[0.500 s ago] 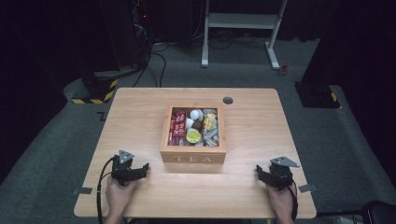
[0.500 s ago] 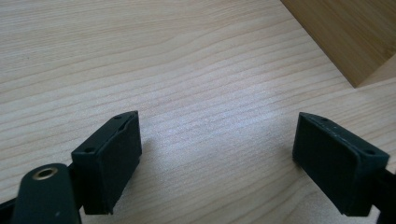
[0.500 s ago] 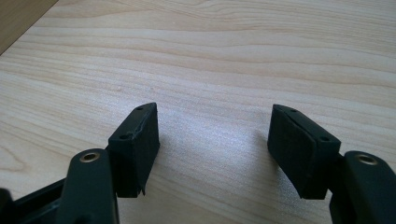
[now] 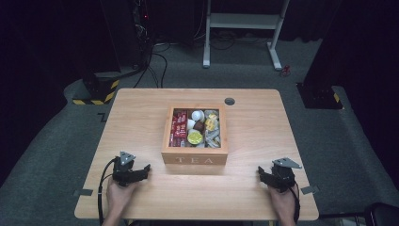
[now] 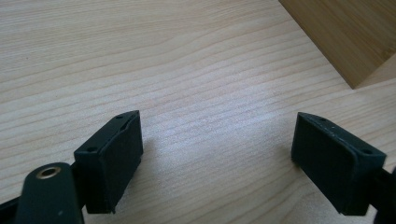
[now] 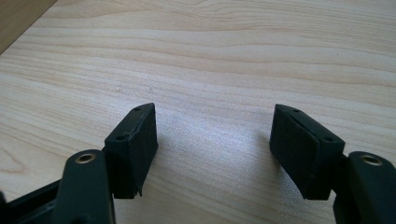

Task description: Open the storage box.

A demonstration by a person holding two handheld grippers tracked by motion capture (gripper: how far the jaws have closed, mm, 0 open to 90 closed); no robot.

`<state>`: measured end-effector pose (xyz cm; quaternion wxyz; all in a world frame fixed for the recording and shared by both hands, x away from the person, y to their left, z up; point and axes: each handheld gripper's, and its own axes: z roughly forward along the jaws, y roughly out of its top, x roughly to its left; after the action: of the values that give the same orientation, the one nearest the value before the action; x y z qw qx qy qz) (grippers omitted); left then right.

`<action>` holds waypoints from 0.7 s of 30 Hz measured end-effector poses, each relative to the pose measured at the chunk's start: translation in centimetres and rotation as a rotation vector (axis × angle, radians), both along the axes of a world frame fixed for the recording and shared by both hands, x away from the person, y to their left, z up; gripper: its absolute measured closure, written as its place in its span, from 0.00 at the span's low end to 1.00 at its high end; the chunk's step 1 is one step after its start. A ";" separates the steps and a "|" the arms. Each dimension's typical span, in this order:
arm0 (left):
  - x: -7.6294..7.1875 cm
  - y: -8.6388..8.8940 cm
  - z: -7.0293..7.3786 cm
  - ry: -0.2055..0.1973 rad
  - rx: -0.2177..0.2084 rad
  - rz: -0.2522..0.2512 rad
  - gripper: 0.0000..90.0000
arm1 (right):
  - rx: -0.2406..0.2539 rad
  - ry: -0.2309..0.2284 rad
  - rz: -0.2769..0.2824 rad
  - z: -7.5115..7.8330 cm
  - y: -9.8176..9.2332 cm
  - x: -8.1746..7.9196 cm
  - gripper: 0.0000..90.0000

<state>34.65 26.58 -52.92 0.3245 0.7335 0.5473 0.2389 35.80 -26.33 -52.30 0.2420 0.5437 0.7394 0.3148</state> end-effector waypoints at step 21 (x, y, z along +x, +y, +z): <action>-0.5 -0.2 0.3 -0.003 0.000 -0.025 0.34 | 0.001 0.002 0.001 0.0 0.0 0.0 0.36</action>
<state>34.16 26.42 -52.63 0.3284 0.7399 0.5377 0.2358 35.83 -26.35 -52.29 0.2407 0.5439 0.7397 0.3149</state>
